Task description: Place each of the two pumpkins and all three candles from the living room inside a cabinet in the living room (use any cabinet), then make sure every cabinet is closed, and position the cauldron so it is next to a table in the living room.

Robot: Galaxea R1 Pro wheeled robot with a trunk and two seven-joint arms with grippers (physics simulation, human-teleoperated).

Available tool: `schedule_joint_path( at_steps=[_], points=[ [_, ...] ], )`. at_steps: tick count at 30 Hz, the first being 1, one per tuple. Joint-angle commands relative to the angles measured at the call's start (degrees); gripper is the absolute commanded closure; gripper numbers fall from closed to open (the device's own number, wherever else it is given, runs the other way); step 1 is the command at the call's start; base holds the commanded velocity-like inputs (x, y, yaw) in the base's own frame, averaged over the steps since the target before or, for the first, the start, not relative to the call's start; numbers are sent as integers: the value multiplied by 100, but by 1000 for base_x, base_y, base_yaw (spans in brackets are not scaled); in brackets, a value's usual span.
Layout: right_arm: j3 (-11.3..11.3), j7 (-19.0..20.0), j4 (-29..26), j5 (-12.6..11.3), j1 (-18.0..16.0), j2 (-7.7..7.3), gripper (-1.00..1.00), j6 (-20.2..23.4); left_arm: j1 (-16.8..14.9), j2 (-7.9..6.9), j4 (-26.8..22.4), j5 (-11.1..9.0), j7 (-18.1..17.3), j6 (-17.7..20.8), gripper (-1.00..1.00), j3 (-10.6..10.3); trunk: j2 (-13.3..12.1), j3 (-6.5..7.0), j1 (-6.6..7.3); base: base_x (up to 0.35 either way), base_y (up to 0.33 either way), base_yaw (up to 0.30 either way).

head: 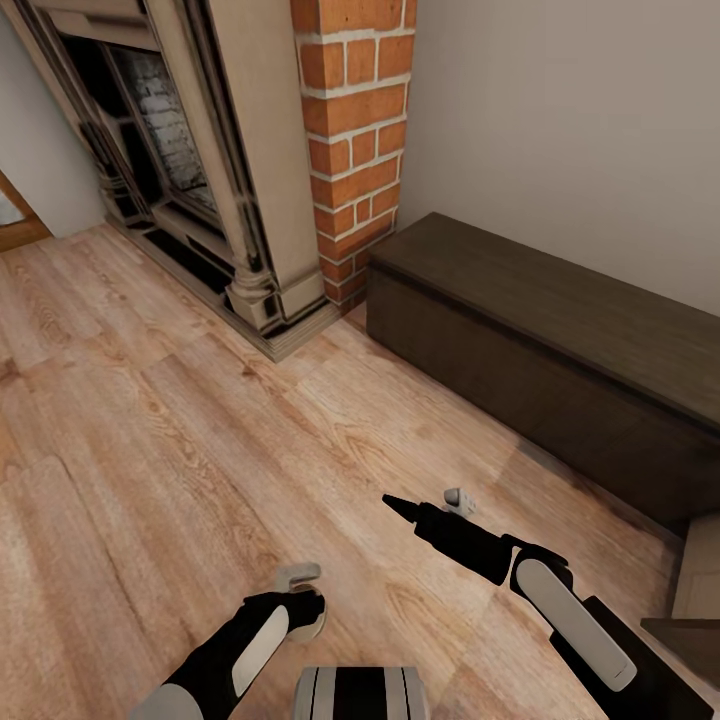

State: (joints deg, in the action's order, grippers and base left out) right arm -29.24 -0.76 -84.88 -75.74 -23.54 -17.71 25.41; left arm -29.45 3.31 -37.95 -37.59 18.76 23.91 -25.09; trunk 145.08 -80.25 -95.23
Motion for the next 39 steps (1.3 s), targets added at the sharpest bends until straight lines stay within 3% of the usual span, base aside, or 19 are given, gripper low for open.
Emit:
schedule_joint_path(
  at_steps=[1,8,15,20,26,27,39],
  points=[
    [-4,-6,-3,-28,-3,-4,-100,8,0,-6,48,-35,25,25,-100,-23,1,-4,0,0,0,0],
    [-3,-6,-3,-28,-2,-4,-100,8,0,-14,36,0,-365,19,-100,-31,1,-4,0,0,0,0],
    [-2,-5,-3,-28,-1,-4,-100,8,0,-15,40,6,-390,17,-100,-31,1,-4,0,0,0,0],
    [-2,-3,-3,-28,-1,-4,-100,8,0,-15,35,6,-391,17,-100,-31,8,-115,-13,0,0,0],
    [-4,-3,3,-28,-2,-4,-100,8,0,-15,33,6,-391,17,-100,-31,8,-115,-13,0,0,0],
    [-3,-3,4,-28,-3,-4,-100,8,0,-15,33,5,-391,17,100,-31,8,-115,-13,0,0,0],
    [-2,-3,26,-28,-1,-4,-100,8,0,-20,33,3,-391,17,100,-25,8,-115,-13,0,0,0]
  ],
)
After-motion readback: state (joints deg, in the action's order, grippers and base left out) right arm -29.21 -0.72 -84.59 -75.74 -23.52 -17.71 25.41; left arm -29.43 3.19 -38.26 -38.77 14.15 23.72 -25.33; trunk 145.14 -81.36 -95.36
